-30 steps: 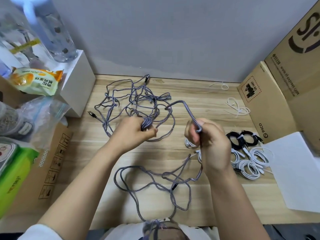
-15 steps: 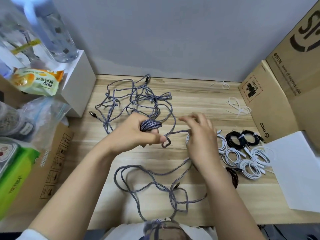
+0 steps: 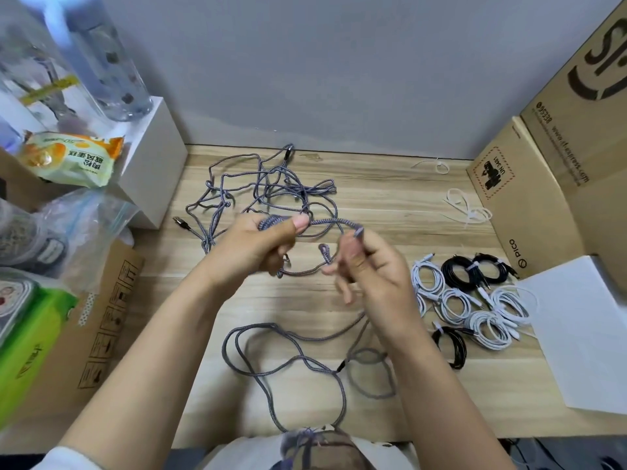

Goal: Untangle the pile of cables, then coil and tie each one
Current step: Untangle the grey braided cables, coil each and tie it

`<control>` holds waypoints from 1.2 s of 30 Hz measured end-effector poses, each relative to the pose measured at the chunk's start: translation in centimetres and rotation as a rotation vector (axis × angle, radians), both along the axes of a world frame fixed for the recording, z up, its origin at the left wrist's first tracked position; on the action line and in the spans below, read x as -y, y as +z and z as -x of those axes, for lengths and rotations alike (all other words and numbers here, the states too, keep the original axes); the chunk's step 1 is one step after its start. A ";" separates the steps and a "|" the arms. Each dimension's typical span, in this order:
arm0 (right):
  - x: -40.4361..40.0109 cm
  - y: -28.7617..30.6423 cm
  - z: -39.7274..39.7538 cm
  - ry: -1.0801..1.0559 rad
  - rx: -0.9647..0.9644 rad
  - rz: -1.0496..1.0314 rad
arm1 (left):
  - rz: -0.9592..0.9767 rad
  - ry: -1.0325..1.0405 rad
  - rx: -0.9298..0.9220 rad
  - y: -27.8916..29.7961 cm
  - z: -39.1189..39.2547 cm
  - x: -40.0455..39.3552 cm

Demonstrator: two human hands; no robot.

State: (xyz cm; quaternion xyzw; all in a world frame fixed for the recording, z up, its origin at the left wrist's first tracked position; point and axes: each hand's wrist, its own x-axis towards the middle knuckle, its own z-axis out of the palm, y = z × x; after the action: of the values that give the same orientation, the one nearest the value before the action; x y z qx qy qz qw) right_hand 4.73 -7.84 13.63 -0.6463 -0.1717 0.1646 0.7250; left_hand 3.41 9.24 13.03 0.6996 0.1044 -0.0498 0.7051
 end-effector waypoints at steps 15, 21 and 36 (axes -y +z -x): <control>0.0 -1.1 -1.7 0.136 0.054 0.239 | 1.371 -0.584 0.125 2.7 0.3 0.6; 0.3 -0.6 -0.2 0.481 0.063 0.542 | 1.271 0.132 0.285 2.6 -1.7 1.5; 2.2 1.7 0.1 0.233 -0.203 0.329 | 0.552 0.434 0.254 -0.5 -2.2 1.0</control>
State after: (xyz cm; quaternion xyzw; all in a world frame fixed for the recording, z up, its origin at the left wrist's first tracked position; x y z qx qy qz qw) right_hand 4.59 -10.06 15.36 -0.7118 -0.1420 0.3372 0.5995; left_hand 5.57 8.19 12.55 0.4454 0.1446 0.1620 0.8686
